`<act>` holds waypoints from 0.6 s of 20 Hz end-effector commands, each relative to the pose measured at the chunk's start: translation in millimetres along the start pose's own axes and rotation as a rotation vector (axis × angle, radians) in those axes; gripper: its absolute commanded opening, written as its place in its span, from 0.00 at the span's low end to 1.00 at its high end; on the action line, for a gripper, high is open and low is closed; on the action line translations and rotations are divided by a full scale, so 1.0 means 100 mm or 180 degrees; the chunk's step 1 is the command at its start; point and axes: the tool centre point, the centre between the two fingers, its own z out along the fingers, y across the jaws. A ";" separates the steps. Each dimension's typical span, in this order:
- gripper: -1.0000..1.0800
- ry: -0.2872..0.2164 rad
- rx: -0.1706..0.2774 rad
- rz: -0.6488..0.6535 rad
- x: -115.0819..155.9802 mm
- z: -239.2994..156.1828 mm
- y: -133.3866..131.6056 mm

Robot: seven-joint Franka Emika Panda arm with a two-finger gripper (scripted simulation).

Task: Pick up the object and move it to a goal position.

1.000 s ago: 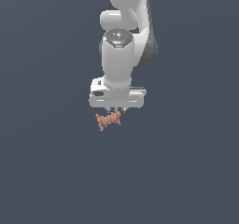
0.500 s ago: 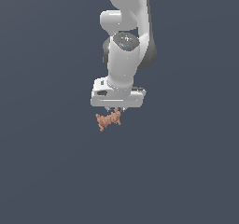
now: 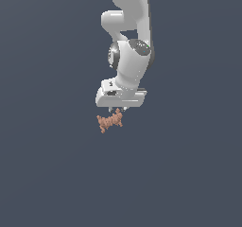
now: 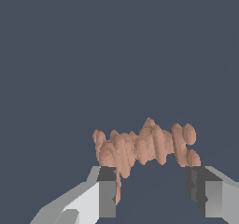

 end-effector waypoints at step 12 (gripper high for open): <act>0.62 0.0117 -0.0368 -0.0687 -0.32 0.19 -0.24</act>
